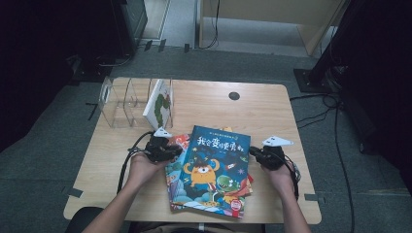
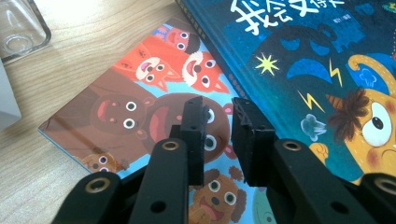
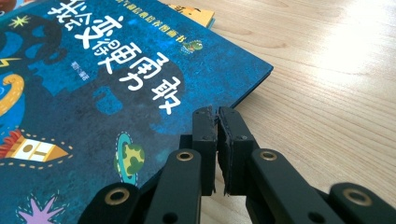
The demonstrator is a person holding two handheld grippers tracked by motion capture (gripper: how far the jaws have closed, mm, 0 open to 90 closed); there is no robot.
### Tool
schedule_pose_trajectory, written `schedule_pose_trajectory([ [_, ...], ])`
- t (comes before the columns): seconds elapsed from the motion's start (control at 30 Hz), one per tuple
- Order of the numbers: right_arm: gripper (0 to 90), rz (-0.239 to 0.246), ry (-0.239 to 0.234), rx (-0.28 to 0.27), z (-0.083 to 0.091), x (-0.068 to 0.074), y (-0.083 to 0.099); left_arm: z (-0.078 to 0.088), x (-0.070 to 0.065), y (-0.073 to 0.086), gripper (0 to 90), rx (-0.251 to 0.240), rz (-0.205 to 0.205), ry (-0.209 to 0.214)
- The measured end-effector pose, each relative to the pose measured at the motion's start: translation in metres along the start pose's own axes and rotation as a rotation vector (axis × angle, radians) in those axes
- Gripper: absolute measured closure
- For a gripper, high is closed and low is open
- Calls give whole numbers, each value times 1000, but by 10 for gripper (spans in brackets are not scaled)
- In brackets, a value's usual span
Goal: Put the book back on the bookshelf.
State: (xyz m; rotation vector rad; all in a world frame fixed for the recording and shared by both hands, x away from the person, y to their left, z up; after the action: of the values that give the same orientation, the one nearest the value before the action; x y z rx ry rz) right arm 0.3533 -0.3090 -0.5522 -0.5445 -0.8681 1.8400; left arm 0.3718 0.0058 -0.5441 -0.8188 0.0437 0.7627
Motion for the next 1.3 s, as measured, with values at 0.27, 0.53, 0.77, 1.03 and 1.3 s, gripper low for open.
schedule_pose_trajectory([
  [0.27,875,5,-14,-4,-6,3,-5,8,-2,4,789,15,38,25],
  [0.53,874,16,-37,-5,-14,10,-13,19,3,10,800,-8,65,13],
  [0.77,869,34,-56,5,-24,17,-21,26,0,17,838,-17,68,16],
  [1.03,860,56,-80,7,-34,26,-30,32,-3,26,836,-26,85,11],
  [1.3,860,69,-104,20,-43,35,-38,38,-8,32,836,-42,101,25],
])
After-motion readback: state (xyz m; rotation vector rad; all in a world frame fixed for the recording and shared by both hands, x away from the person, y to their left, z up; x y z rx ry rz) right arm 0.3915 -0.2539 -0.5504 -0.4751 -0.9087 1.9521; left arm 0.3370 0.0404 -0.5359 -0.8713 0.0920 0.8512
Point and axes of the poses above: each handheld gripper's, and its own axes: z roughly backward along the jaws, y roughly out of its underside, x roughly to its left, the point moved 8 cm from there along -z, roughly forward along the jaws, and after that the axes turned 8 degrees about y, right-handed, at the moved point
